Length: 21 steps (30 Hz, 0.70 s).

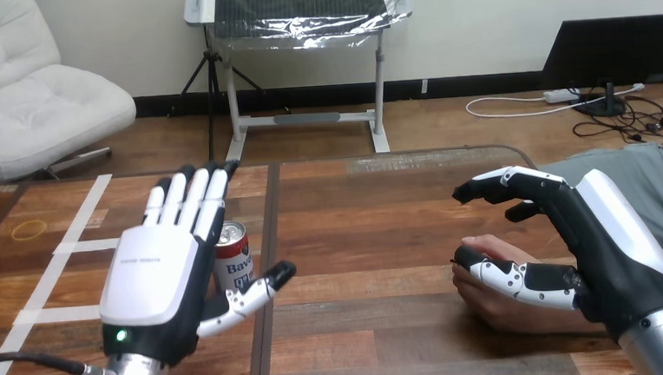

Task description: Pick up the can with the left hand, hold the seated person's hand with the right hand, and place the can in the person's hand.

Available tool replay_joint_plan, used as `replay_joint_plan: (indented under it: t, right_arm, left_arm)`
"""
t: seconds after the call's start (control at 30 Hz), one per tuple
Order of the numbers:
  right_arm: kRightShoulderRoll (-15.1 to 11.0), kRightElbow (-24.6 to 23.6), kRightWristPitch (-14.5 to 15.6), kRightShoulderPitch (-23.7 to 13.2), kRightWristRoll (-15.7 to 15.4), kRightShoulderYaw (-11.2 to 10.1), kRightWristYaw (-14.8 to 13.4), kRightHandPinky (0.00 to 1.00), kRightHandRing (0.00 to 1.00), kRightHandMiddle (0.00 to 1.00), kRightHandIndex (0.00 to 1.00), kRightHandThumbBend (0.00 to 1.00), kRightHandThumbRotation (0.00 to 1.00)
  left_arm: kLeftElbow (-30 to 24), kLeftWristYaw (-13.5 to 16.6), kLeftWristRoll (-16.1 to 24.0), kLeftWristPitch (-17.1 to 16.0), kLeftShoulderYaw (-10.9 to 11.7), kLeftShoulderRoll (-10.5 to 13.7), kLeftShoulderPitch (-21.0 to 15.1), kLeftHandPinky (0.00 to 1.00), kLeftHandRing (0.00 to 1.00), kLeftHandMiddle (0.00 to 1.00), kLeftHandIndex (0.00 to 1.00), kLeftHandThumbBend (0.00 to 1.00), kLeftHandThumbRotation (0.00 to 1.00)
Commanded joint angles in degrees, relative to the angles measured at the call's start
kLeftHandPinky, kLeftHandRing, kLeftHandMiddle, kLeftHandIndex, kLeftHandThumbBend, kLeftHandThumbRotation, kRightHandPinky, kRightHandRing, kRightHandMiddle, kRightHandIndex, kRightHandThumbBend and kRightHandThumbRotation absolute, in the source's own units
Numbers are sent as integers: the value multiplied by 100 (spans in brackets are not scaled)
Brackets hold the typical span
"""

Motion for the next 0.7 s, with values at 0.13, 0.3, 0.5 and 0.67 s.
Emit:
replay_joint_plan:
  t: [0.13,0.3,0.5,0.67]
  right_arm:
    - [-96,-146,-93,-321,41,-67,-32,71,78,77,68,56,0]
    - [-104,-158,-77,-329,22,-66,-27,71,78,77,69,56,0]
    - [-96,-158,-68,-337,40,-71,-25,70,78,77,69,57,0]
    - [-89,-169,-40,-345,61,-70,-8,70,78,78,69,56,0]
  left_arm:
    - [199,148,-390,-279,286,-176,-548,100,100,100,100,62,98]
    - [208,-160,-810,-164,428,-379,-601,99,100,100,100,65,90]
    - [442,-364,-1155,-256,518,-512,-762,93,100,100,100,67,77]
    - [621,-691,-1519,-270,605,-632,-916,91,99,100,100,68,69]
